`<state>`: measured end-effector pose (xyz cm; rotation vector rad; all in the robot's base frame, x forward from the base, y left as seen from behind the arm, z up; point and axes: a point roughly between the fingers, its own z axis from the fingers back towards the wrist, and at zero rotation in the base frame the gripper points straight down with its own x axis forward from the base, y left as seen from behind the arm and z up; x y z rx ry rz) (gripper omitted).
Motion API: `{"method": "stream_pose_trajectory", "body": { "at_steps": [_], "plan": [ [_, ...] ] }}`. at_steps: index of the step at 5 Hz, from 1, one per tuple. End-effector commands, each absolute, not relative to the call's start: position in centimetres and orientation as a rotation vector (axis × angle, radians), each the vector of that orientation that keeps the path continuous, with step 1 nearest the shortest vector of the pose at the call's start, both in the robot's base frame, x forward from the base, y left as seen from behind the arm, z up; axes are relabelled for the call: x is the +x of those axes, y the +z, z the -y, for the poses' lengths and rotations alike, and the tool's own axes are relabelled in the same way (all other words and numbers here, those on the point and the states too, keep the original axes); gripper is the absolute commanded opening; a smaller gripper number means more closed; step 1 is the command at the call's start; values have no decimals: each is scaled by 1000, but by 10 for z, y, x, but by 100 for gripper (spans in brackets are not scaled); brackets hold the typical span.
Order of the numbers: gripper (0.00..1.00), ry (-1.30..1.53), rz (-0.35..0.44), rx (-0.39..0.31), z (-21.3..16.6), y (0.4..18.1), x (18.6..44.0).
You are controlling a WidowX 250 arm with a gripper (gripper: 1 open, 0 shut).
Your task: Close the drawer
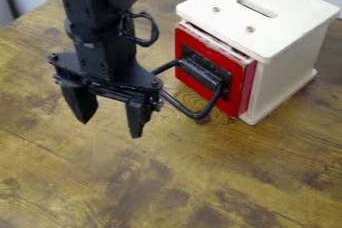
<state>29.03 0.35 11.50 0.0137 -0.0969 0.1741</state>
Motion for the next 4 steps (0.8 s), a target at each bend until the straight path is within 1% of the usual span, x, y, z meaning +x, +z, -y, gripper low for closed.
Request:
{"method": "stream_pose_trajectory", "body": {
  "at_steps": [1, 2, 4],
  "plan": [
    [100, 144, 179, 4, -11, 131, 298],
    [100, 101, 154, 4, -16, 125, 300],
    [100, 116, 156, 7, 2, 140, 310]
  ]
}}
